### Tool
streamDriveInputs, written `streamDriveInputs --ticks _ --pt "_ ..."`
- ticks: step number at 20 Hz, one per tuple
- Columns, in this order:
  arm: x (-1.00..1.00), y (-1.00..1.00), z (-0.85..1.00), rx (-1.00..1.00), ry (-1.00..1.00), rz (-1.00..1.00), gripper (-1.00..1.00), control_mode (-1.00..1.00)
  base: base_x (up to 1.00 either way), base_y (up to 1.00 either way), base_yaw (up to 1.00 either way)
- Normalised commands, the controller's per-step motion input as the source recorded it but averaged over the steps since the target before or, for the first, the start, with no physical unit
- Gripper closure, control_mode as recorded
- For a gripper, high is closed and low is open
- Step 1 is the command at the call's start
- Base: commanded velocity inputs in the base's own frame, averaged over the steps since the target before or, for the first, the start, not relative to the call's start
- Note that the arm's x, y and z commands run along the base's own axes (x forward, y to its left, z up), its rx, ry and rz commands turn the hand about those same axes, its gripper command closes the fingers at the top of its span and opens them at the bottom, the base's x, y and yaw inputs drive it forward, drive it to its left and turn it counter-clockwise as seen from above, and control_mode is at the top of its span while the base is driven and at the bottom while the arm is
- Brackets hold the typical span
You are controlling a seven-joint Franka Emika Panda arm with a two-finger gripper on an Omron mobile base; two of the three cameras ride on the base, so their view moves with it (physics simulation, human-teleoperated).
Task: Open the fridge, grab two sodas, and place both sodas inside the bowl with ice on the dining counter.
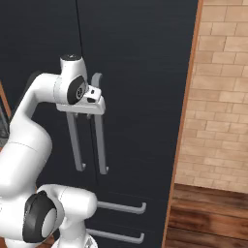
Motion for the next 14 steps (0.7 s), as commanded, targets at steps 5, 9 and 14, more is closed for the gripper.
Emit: streamDriveInputs --ticks 5,9,14 --pt "-0.01 0.0 0.0 0.0 0.0 0.0 -1.0 1.0 -0.22 -0.01 0.0" --pt "0.0 0.0 0.0 0.0 0.0 0.0 -1.0 1.0 -0.6 -0.14 -0.02" --pt "0.0 0.0 0.0 0.0 0.0 0.0 -1.0 1.0 -0.44 -0.12 -0.01"
